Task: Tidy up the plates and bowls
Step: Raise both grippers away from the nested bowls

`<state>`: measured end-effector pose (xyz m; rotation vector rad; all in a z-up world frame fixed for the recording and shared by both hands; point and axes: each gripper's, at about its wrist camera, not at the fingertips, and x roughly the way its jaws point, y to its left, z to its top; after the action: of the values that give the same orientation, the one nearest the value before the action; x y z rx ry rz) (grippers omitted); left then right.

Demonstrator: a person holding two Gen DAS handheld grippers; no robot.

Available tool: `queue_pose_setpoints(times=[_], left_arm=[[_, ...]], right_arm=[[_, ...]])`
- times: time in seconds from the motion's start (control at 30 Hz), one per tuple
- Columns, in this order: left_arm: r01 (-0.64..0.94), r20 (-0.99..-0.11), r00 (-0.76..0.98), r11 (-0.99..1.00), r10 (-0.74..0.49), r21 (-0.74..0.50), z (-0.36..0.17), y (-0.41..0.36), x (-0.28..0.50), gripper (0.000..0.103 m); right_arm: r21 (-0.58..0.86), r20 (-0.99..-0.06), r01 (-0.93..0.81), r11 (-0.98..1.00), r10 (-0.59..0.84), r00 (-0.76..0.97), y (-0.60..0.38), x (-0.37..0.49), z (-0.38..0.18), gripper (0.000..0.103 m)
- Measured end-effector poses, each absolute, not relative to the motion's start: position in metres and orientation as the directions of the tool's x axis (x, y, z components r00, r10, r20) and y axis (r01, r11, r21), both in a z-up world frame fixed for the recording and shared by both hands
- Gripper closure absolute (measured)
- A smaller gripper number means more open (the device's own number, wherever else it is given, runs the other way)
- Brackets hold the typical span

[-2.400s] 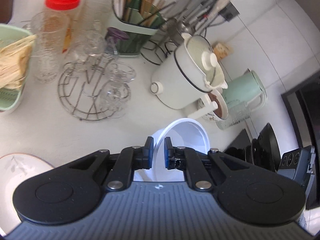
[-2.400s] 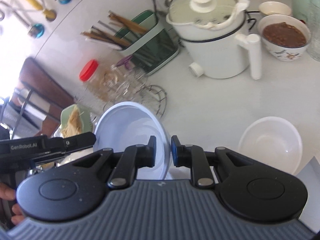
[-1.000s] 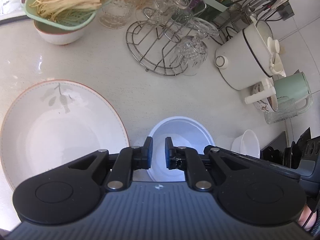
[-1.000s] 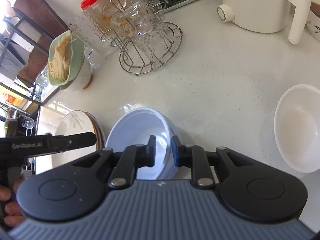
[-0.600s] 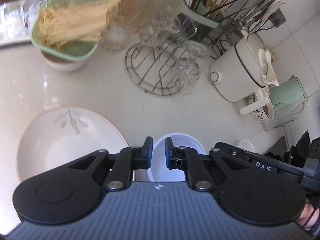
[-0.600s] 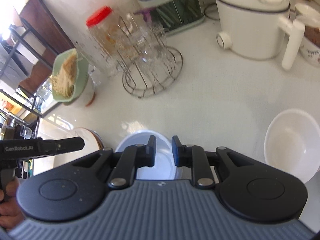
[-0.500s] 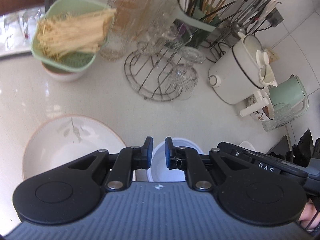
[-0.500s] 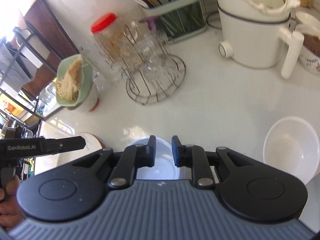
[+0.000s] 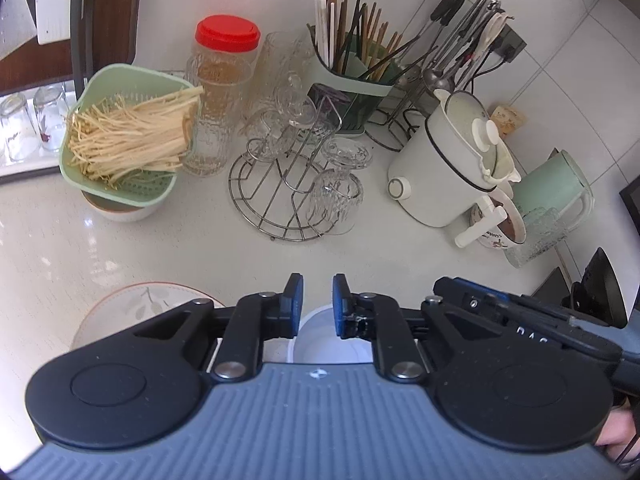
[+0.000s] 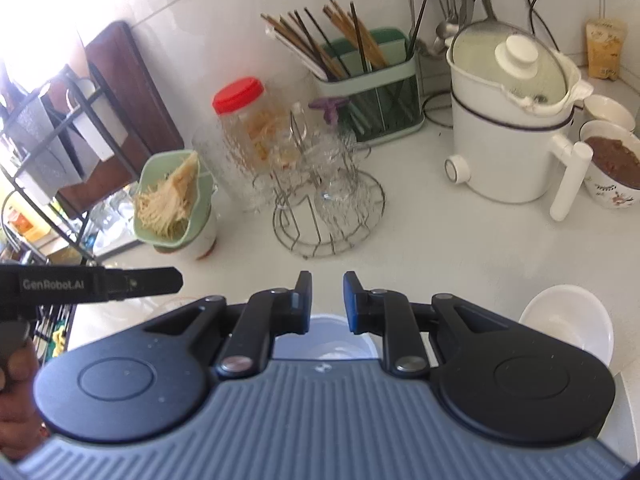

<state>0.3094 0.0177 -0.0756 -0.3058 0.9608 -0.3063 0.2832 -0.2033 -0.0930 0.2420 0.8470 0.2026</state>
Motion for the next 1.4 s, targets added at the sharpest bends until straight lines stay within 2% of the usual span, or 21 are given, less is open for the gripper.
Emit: queue_pose_setpoints(times=[0.4, 0.67, 0.8, 1.0, 1.4], left_arm=[[0.171, -0.736, 0.555, 0.918, -0.389, -0.356, -0.065, 0.052, 0.288, 0.083], [0.220, -0.735, 0.542, 0.913, -0.408, -0.345, -0.069, 0.055, 0.281, 0.082], [0.221, -0.729, 0.549, 0.912, -0.408, -0.345, -0.070, 0.042, 0.279, 0.082], [0.208, -0.704, 0.547, 0.888, -0.453, -0.410, -0.065, 0.012, 0.288, 0.082], [0.237, -0.723, 0.547, 0.906, -0.423, -0.351, -0.059, -0.057, 0.307, 0.082]], right_arm=[[0.246, -0.673, -0.053, 0.968, 0.209, 0.709, -0.172, 0.258, -0.074, 0.082], [0.208, -0.687, -0.035, 0.977, 0.171, 0.707, -0.160, 0.244, -0.070, 0.082], [0.196, -0.698, -0.014, 0.981, 0.149, 0.700, -0.170, 0.239, -0.072, 0.082], [0.187, -0.700, 0.001, 0.982, 0.132, 0.702, -0.199, 0.239, -0.074, 0.082], [0.214, -0.697, 0.095, 0.972, 0.084, 0.712, -0.268, 0.250, -0.081, 0.082]])
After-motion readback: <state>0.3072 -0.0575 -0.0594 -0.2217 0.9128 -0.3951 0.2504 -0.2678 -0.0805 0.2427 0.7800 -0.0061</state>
